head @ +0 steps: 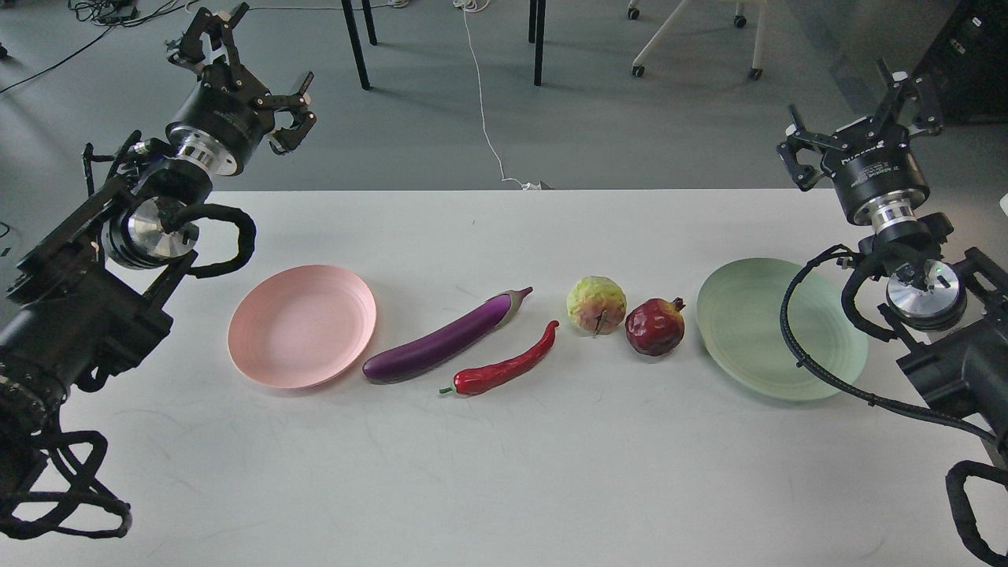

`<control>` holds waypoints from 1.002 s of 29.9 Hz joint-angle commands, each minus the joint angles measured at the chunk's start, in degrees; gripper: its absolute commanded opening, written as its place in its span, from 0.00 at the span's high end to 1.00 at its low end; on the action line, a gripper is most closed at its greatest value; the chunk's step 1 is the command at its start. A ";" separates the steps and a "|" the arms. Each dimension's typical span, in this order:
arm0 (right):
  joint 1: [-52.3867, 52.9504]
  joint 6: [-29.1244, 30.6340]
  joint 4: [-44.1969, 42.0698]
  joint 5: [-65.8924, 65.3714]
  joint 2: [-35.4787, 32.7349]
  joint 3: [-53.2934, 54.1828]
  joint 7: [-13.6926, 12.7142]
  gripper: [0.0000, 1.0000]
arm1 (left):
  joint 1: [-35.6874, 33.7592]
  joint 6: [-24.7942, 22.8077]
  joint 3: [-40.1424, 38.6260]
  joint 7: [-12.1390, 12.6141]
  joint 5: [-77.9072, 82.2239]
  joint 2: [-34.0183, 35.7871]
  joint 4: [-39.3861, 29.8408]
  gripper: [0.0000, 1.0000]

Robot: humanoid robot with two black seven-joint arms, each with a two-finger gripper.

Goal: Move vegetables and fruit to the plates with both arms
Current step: 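Move the right gripper toward the dark red pomegranate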

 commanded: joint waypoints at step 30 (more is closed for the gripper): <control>48.12 0.00 8.62 -28.43 2.82 -80.50 0.26 0.01 | 0.15 -0.13 0.13 0.10 0.00 2.21 -0.18 0.02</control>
